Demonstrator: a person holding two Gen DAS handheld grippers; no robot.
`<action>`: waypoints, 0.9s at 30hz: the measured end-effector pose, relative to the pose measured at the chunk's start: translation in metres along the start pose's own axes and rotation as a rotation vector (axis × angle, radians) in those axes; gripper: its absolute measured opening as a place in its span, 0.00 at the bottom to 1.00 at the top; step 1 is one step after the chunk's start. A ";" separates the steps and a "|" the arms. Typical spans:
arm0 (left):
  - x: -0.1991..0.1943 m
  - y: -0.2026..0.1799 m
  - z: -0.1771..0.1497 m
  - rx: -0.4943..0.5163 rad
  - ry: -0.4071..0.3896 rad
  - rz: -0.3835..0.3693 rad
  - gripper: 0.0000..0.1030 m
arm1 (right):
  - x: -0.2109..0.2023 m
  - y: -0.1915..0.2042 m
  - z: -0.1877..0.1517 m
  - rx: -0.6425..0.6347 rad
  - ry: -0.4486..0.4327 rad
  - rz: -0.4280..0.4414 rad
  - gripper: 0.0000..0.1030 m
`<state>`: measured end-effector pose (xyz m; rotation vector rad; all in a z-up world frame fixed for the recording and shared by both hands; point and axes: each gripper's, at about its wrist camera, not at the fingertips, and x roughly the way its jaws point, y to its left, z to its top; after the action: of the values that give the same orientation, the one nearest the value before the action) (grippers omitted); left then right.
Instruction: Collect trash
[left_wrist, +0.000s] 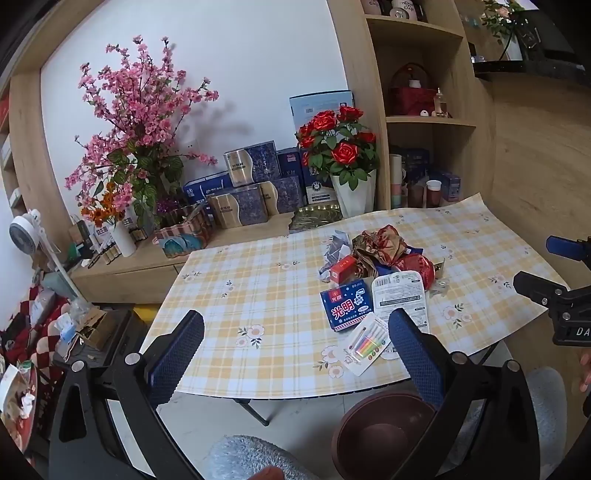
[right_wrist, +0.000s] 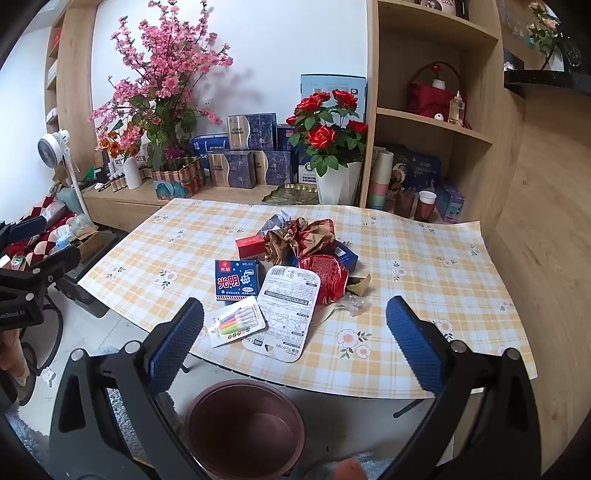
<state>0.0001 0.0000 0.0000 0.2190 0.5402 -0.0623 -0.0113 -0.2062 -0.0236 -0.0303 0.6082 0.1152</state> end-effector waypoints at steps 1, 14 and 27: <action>0.000 0.000 0.000 0.000 0.000 0.000 0.95 | 0.000 0.000 0.000 -0.001 0.002 -0.001 0.95; -0.001 0.004 -0.002 -0.006 -0.001 0.004 0.95 | 0.001 -0.001 0.000 0.000 0.003 -0.008 0.95; -0.002 0.008 -0.004 -0.007 -0.001 0.002 0.95 | 0.000 -0.005 -0.001 0.003 0.004 -0.009 0.95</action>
<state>-0.0028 0.0084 -0.0007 0.2123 0.5390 -0.0589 -0.0113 -0.2112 -0.0243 -0.0304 0.6119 0.1051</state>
